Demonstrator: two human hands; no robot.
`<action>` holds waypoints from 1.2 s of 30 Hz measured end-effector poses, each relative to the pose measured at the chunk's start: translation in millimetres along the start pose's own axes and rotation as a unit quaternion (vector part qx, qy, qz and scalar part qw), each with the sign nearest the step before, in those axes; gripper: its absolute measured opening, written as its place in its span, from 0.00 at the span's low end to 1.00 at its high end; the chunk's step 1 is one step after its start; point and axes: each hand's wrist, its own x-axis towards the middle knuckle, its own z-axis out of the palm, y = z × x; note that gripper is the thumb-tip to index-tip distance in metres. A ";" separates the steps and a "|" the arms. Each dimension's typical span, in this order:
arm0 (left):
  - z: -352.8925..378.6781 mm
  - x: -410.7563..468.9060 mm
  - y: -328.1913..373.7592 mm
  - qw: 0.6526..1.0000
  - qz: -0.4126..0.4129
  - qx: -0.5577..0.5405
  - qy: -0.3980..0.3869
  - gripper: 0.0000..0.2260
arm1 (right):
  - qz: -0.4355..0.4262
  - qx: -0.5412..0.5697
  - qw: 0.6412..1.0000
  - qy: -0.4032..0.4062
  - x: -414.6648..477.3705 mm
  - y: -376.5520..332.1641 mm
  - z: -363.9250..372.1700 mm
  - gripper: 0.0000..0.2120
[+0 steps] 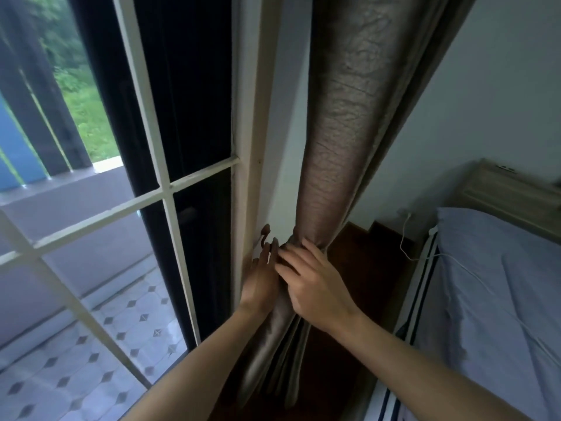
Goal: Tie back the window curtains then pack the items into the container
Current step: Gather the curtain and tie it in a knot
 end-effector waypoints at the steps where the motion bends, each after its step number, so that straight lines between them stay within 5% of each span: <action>1: -5.4 -8.2 -0.6 0.999 0.019 -0.035 0.026 0.23 | 0.029 0.052 0.997 0.046 -11.2 1.0 0.2 0.14; 4: -32.9 -37.3 1.0 0.986 0.065 -0.107 0.110 0.15 | 0.182 0.175 0.962 0.107 -40.4 12.1 6.5 0.13; 7: -53.7 -46.2 -3.6 0.978 0.106 -0.083 0.159 0.07 | 0.331 0.303 0.890 0.082 -44.9 30.1 16.8 0.12; 11: -67.7 -37.0 -4.8 0.973 0.162 -0.031 0.163 0.09 | 0.513 0.537 0.669 -0.022 -20.9 38.4 24.4 0.12; 15: -71.4 -34.0 -2.9 0.978 0.155 -0.026 0.138 0.11 | 0.550 0.645 0.530 -0.032 -11.9 22.6 40.3 0.10; 19: -79.6 -29.0 2.8 0.987 0.110 -0.033 0.109 0.11 | 0.558 0.694 0.454 0.026 -8.6 13.5 44.6 0.07; 23: -91.7 -21.8 9.3 0.989 0.144 -0.013 0.042 0.11 | 0.579 0.744 0.329 0.054 -1.3 10.2 43.9 0.06; 29: -113.0 -15.1 9.9 0.990 0.137 -0.042 0.008 0.06 | 0.583 0.771 0.251 0.054 -1.8 1.9 45.6 0.05; 36: -126.7 -15.4 18.2 0.975 0.204 0.009 0.086 0.11 | 0.592 0.767 0.240 0.050 -7.9 -7.6 43.6 0.02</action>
